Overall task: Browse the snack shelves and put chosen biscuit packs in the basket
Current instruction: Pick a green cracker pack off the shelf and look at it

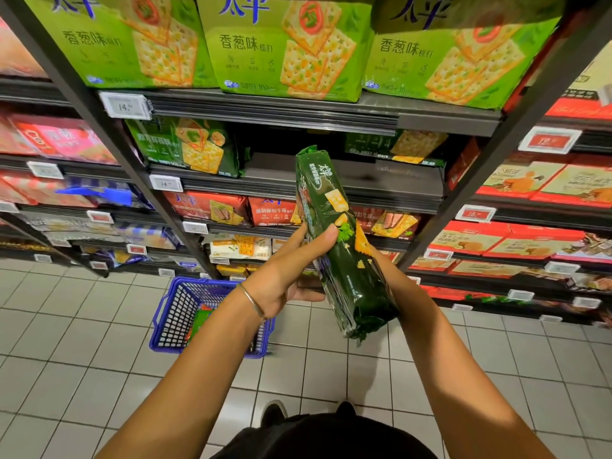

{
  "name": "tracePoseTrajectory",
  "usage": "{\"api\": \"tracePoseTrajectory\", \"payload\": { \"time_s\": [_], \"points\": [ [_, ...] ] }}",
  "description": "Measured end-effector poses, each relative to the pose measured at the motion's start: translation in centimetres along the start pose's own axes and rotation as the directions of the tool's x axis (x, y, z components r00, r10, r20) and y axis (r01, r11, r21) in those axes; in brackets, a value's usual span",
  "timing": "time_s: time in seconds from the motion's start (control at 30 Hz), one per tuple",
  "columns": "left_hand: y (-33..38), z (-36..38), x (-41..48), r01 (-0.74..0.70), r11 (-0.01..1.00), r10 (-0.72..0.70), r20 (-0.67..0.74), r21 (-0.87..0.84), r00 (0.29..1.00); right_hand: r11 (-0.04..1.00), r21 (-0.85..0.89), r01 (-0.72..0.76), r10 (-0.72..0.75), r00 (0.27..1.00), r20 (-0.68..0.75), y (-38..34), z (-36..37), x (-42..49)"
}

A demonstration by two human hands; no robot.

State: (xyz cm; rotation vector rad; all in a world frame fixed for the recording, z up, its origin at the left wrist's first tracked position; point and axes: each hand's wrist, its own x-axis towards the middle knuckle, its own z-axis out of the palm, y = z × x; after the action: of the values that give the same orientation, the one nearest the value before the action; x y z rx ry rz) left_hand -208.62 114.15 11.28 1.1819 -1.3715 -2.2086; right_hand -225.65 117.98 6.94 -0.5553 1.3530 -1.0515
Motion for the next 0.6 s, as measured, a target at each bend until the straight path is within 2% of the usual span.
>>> {"api": "tracePoseTrajectory", "payload": {
  "time_s": [0.07,0.13,0.17,0.27,0.43,0.6],
  "points": [
    [0.0,-0.3,-0.1,-0.002,1.0,0.003,0.018,-0.028,1.0,0.998,-0.017,-0.054,0.053,0.997,-0.056,0.1,-0.3,-0.6],
    [-0.2,-0.5,-0.3,-0.028,0.995,0.033,0.054,-0.099,0.998,0.984,-0.173,-0.041,0.031,0.998,-0.059,0.0,-0.5,-0.9],
    [-0.4,-0.6,-0.4,-0.056,0.988,0.066,0.071,-0.143,0.995,0.98,-0.199,-0.027,0.019,0.999,-0.039,-0.3,-0.3,-1.2],
    [-1.2,-0.5,-0.7,-0.191,0.957,0.211,0.075,-0.216,0.974,0.991,-0.133,-0.004,0.008,1.0,0.025,-0.7,-0.7,-1.3],
    [-1.6,0.3,-1.1,-0.457,0.888,0.459,0.068,-0.049,0.886,0.99,0.08,0.112,-0.12,0.987,0.103,-1.3,-0.5,-1.5],
    [-1.7,0.3,-1.6,-0.57,0.814,0.556,0.134,0.113,0.821,0.962,0.039,0.272,-0.272,0.962,0.017,-2.2,0.4,-2.4]
  ]
}}
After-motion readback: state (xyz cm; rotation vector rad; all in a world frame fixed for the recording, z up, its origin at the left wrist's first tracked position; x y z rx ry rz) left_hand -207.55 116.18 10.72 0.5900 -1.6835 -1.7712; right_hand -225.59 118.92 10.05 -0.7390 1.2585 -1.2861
